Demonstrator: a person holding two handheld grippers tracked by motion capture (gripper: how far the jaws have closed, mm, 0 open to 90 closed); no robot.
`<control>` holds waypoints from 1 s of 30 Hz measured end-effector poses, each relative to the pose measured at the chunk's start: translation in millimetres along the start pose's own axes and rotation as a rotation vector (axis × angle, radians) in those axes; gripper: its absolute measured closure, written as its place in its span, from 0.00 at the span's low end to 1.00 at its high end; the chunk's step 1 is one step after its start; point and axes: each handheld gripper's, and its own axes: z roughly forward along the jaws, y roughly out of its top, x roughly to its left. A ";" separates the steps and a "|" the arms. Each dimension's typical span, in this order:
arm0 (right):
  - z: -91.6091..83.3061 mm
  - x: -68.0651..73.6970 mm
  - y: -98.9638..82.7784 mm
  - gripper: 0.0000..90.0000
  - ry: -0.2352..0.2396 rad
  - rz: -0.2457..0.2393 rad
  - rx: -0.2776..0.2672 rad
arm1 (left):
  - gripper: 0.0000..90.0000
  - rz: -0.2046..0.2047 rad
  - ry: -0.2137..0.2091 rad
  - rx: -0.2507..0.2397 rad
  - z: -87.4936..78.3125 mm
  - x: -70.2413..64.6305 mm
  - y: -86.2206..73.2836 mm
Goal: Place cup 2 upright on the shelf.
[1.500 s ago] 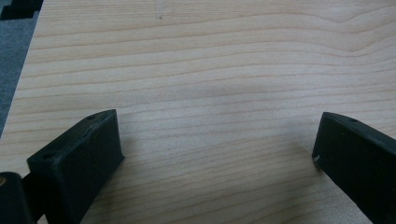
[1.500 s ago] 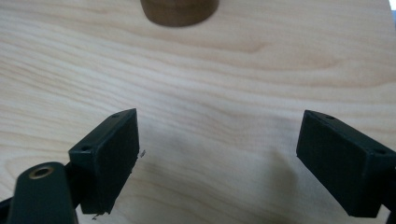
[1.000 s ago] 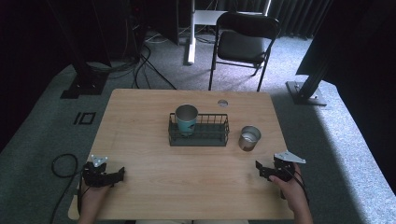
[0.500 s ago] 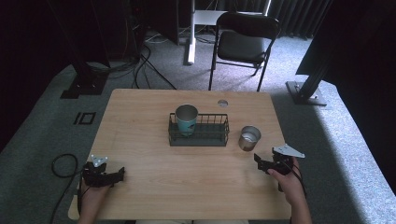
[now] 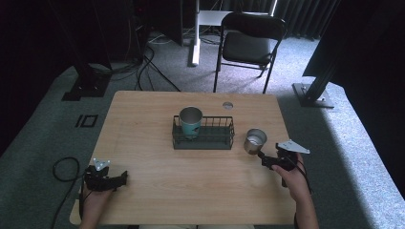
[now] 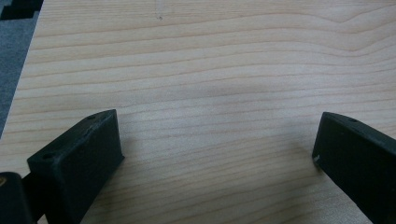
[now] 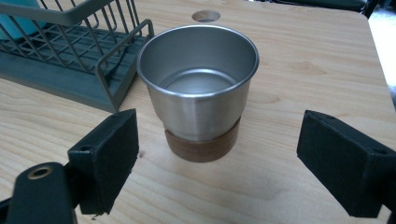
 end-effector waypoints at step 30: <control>27.4 5.4 31.1 0.13 0.032 -0.074 -0.039 | 0.02 -0.001 -0.001 -0.002 0.1 0.0 0.0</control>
